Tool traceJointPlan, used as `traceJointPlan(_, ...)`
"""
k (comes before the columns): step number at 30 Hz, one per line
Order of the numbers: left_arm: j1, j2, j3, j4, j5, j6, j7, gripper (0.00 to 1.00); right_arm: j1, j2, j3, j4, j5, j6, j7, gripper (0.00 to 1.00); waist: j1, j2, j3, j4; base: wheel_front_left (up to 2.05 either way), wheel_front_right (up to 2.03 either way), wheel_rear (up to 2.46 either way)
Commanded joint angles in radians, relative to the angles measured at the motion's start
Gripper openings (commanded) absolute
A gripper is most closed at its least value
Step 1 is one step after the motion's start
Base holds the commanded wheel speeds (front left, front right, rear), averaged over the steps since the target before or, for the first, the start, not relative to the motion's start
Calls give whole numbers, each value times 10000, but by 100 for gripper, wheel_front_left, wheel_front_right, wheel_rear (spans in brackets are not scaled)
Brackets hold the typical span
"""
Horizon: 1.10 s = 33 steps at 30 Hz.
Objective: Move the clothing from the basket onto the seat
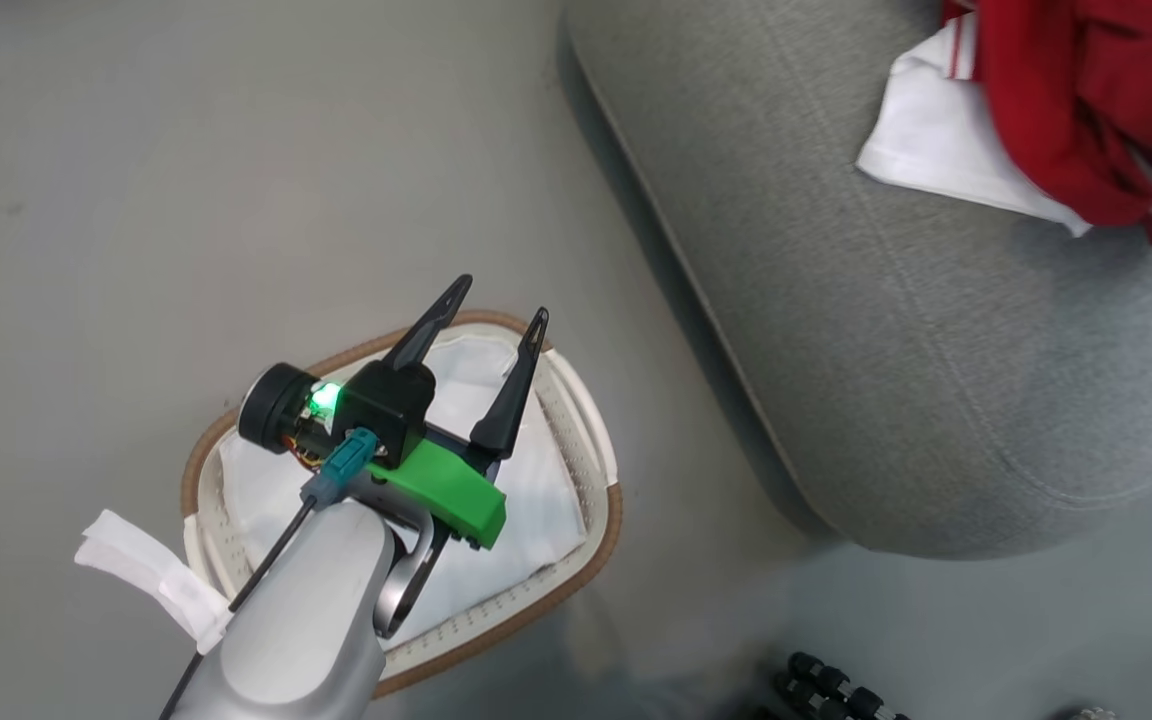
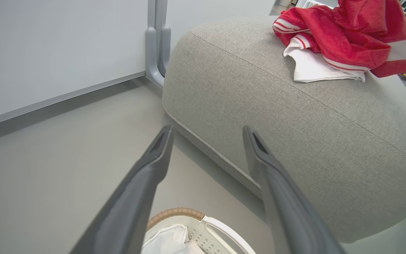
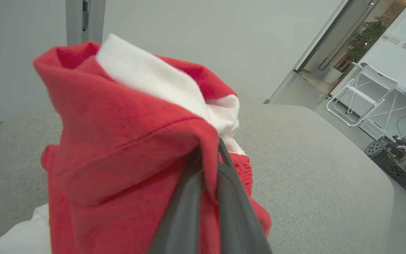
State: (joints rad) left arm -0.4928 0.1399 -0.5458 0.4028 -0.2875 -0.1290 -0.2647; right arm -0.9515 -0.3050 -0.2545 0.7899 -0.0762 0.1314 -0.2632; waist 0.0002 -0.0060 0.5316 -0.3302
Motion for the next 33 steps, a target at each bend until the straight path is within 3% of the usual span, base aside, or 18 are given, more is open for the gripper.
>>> traceJointPlan(1, -277, 55, 60, -80, 126, -29, 7, 100, 129, 25, -235, 174, -102, -14, -22, 0, -2, 60, 912, 845, 0, 0, 0)
traceJointPlan(7, -459, -15, 42, -319, 213, -29, 7, 100, 377, 242, -988, 684, -486, -14, -22, 0, -2, 60, 1092, 1116, 0, 0, 0)
traceJointPlan(8, -453, -29, 47, -321, 204, -29, 7, 100, 403, 275, -1094, 715, -539, -14, -22, 17, -2, 60, 1071, 1128, 0, 0, 0)
traceJointPlan(9, -445, -43, 53, -313, 190, -29, 7, 100, 444, 304, -1172, 728, -624, -14, -22, 63, -2, 60, 1023, 1130, 0, 0, 0)
traceJointPlan(10, -429, -58, 63, -304, 173, -29, 7, 100, 484, 352, -1230, 775, -686, -14, -19, 100, -2, 60, 971, 1125, 0, 0, 0)
traceJointPlan(20, 157, -254, 491, -171, 22, -30, 8, 100, 1213, 836, -1285, -628, -397, -14, -14, 100, -2, 60, -350, 881, 0, 0, 0)
traceJointPlan(33, 1205, -451, 880, -524, -47, -30, 8, 100, 3207, 1327, 200, -3076, 1071, -14, -14, 100, -2, 60, -2378, 673, 0, 0, 0)
